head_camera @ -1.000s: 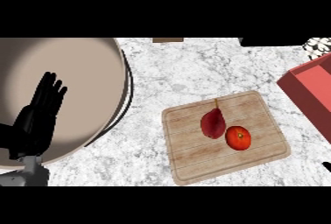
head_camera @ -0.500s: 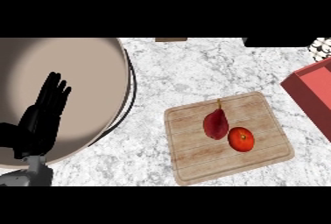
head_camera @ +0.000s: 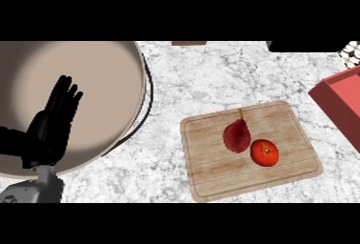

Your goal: Pick the tomato from the cutting board and place it in the cardboard box

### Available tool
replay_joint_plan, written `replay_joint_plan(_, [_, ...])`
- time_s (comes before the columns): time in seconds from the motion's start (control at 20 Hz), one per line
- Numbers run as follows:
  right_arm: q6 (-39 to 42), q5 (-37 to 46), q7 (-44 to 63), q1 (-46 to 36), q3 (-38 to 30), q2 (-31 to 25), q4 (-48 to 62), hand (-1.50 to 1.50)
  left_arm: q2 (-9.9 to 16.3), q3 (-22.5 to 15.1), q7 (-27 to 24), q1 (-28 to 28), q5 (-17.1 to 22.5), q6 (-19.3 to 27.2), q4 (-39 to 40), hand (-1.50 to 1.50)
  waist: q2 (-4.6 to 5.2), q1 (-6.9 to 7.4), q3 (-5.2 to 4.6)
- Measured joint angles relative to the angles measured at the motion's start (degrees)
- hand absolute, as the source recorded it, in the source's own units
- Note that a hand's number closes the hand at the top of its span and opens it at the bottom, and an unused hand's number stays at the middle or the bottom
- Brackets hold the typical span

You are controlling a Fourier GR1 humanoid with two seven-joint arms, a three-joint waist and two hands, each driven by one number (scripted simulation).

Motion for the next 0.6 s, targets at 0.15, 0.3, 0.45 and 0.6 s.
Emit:
replay_joint_plan(0.15, [-0.3,3.6,3.7,-3.4,3.6,1.6,1.1,-1.50,-0.1,0.4,0.5,-0.4,0.2,-0.3,0.2,0.00,0.04,0.13,-0.02])
replay_joint_plan(0.3, [-0.2,6.4,7.3,-5.6,6.0,3.5,1.3,-1.50,-0.1,0.7,0.8,0.0,0.4,-0.9,-0.1,0.00,0.08,0.04,-0.08])
replay_joint_plan(0.45, [0.5,7.8,8.7,-8.3,7.6,6.0,3.1,-1.50,-0.3,1.0,0.9,0.4,0.4,-1.2,-0.4,0.00,0.12,-0.02,-0.11])
replay_joint_plan(0.6, [1.0,10.7,8.4,-9.4,10.0,9.3,5.2,-1.50,-0.8,0.9,0.5,0.0,-0.7,-0.8,-0.2,0.00,0.04,-0.09,0.00])
